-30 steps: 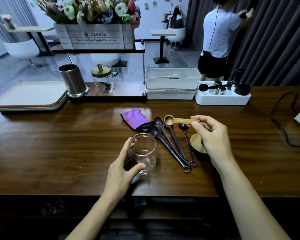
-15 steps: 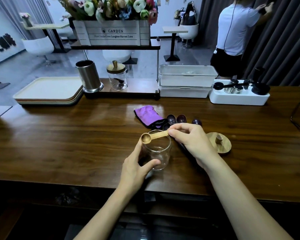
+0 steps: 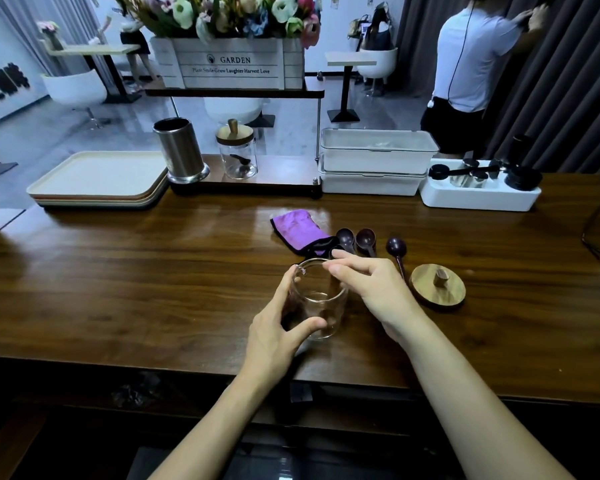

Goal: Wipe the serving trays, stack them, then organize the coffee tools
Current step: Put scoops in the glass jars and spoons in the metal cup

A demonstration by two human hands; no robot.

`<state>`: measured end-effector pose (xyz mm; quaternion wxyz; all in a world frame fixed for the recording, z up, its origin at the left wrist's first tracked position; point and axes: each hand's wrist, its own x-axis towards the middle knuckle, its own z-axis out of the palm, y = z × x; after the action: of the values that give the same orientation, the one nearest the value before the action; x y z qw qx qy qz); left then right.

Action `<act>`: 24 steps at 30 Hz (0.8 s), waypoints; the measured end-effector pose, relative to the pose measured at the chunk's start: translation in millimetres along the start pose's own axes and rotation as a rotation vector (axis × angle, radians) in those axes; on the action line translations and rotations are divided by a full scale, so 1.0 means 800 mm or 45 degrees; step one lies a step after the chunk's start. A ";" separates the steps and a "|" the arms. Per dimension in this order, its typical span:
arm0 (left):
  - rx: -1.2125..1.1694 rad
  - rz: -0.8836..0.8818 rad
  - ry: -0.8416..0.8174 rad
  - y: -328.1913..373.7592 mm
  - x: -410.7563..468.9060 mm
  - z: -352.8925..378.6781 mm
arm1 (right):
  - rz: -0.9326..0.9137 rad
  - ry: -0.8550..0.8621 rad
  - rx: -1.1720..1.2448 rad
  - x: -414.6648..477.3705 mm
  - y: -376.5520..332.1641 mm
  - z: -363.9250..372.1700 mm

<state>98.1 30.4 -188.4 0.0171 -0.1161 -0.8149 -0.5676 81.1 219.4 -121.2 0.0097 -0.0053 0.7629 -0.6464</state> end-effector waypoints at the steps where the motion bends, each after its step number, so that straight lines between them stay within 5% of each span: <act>1: 0.007 0.001 -0.003 0.000 0.000 0.000 | 0.013 0.002 0.041 -0.001 0.002 0.002; 17: 0.055 0.010 0.004 -0.002 0.000 -0.001 | 0.087 0.049 0.436 0.004 0.021 0.011; 24: 0.044 0.012 0.016 -0.002 0.001 0.002 | 0.100 0.166 0.375 0.008 0.016 0.017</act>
<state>97.4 31.2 -190.6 0.0271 -0.1161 -0.8239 -0.5540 75.4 207.9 -136.1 -0.0139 0.0681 0.6584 -0.7494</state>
